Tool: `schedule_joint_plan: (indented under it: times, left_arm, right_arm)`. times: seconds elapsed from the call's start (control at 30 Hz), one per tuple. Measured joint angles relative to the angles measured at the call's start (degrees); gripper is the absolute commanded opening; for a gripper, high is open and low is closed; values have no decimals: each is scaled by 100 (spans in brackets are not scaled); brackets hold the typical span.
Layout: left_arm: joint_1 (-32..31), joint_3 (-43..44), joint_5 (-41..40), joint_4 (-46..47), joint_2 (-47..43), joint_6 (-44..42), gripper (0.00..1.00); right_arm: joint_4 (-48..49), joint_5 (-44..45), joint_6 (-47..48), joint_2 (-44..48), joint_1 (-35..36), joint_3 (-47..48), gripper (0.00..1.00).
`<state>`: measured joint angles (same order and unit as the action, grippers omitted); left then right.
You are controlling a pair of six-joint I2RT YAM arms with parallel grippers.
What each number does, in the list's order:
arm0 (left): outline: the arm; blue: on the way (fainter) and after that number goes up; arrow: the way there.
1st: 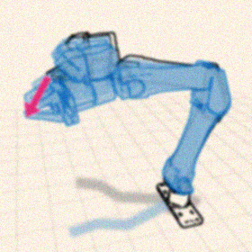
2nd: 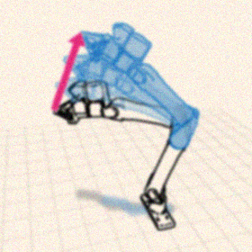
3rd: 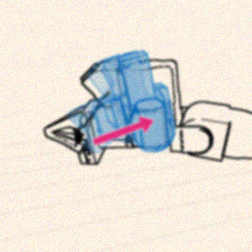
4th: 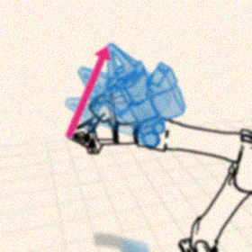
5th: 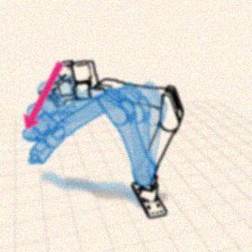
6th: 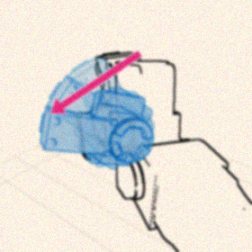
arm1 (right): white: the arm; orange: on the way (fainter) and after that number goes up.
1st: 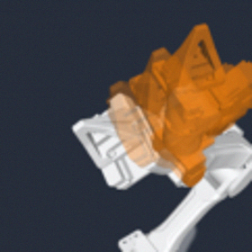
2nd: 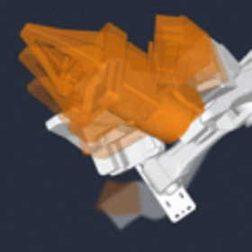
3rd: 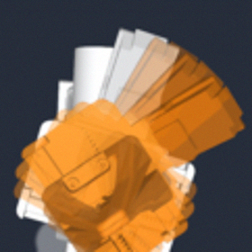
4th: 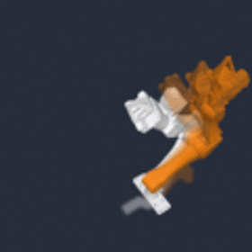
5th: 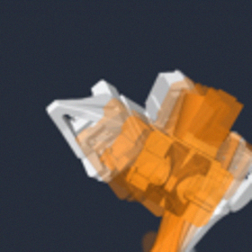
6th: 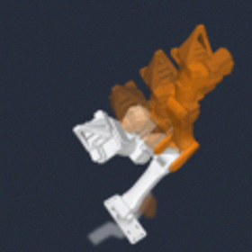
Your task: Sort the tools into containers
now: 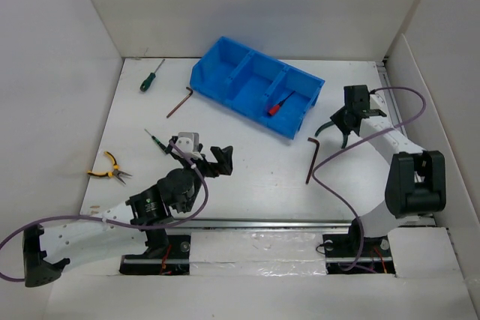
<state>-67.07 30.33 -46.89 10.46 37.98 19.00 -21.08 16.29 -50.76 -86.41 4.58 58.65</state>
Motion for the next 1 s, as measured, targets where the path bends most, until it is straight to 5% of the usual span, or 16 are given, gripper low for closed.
schedule_joint_plan:
  times: [1.0]
  left_arm:
    - [0, 0, 212, 4, -184, 0, 99]
  right_arm:
    - [138, -739, 1268, -1622, -1128, 549, 42]
